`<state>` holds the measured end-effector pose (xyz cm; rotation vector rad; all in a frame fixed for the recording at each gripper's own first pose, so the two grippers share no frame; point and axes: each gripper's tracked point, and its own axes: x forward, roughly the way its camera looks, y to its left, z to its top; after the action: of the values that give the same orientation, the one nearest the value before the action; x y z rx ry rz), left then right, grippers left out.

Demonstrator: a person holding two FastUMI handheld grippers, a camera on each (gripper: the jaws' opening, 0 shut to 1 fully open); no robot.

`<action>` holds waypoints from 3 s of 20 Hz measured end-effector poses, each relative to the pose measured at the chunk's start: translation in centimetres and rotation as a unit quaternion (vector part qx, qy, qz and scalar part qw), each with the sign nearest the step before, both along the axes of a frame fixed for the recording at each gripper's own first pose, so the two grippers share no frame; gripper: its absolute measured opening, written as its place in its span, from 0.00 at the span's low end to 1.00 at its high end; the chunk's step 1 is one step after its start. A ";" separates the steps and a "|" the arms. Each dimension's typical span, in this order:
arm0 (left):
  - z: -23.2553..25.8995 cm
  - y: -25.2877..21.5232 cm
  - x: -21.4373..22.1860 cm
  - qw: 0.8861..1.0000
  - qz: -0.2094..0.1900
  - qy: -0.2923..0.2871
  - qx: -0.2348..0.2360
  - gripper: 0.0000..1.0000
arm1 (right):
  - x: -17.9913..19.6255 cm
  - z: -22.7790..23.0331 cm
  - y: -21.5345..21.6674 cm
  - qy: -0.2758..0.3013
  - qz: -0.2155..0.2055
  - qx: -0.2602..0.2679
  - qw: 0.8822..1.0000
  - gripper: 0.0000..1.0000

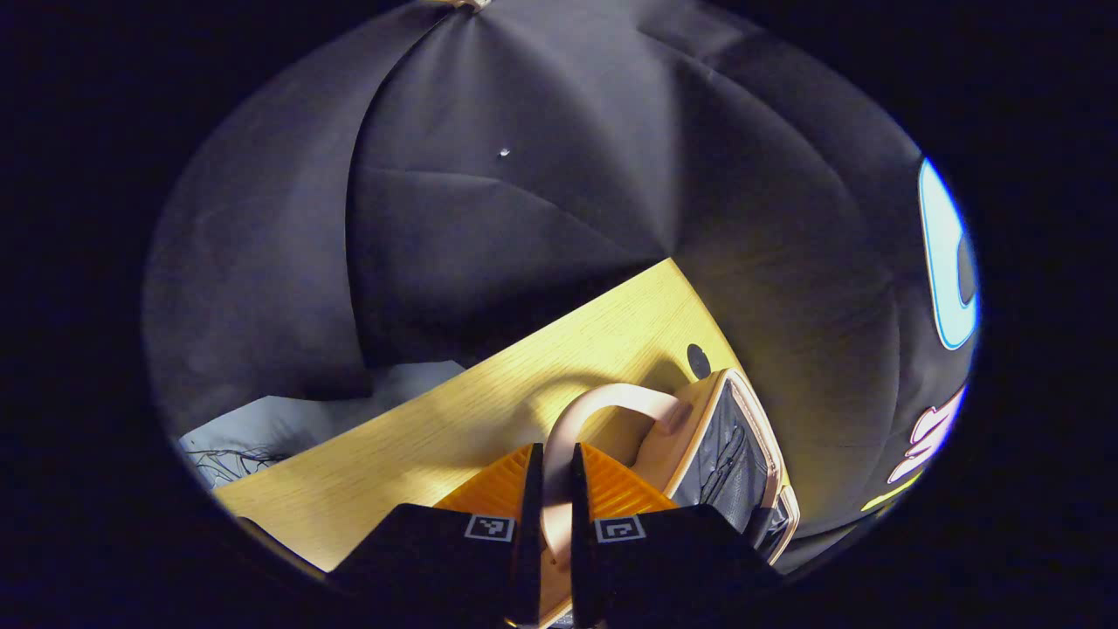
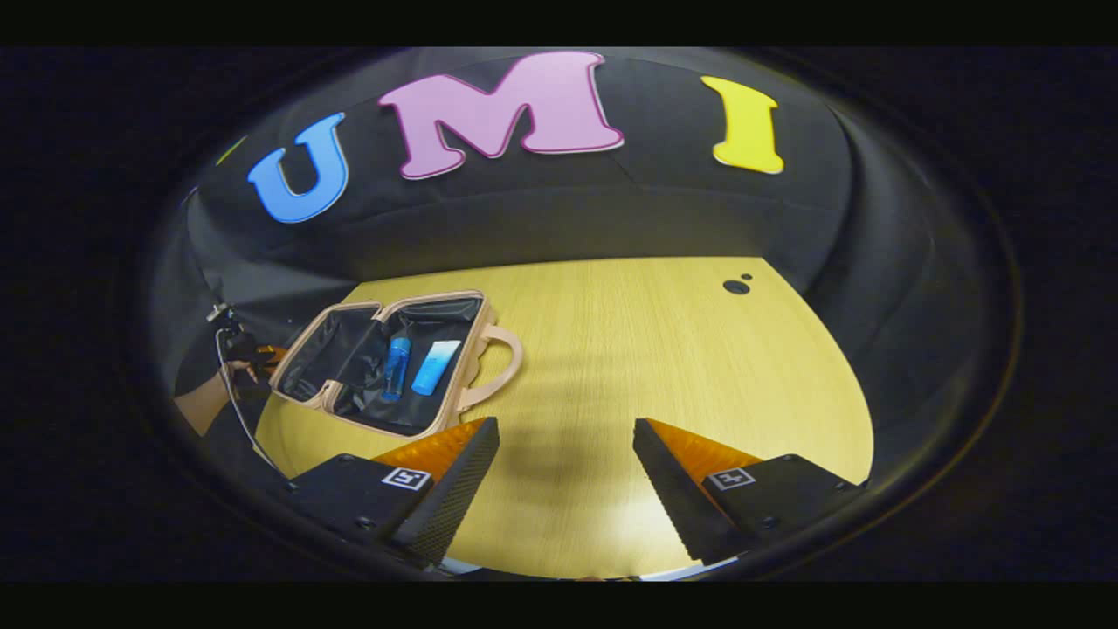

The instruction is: First open the suitcase, pack the skin care products into it, and then close the suitcase.

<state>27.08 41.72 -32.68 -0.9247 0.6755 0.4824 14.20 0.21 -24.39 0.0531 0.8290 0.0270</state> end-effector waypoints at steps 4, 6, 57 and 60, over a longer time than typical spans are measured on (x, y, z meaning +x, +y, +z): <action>3.6 0.2 -0.2 0.996 -0.038 -0.007 0.082 0.14 | -0.4 -0.9 -0.1 0.020 0.000 0.010 1.000 0.98; 7.2 -0.1 -0.2 0.990 -0.056 -0.021 0.128 0.12 | 0.1 -0.8 -0.1 0.020 -0.005 0.018 1.000 0.98; 45.3 -40.6 -17.0 0.854 -0.245 -0.297 0.350 0.96 | -3.8 18.1 -2.0 -0.262 -0.004 0.011 0.965 0.98; 47.0 -38.1 -20.6 0.847 -0.224 -0.319 0.361 0.96 | -6.3 21.2 -0.2 -0.310 -0.011 0.023 0.950 0.98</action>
<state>6.50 3.64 14.36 -0.1491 0.0489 -0.0287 7.87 0.00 -3.15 0.0920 0.1969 0.0385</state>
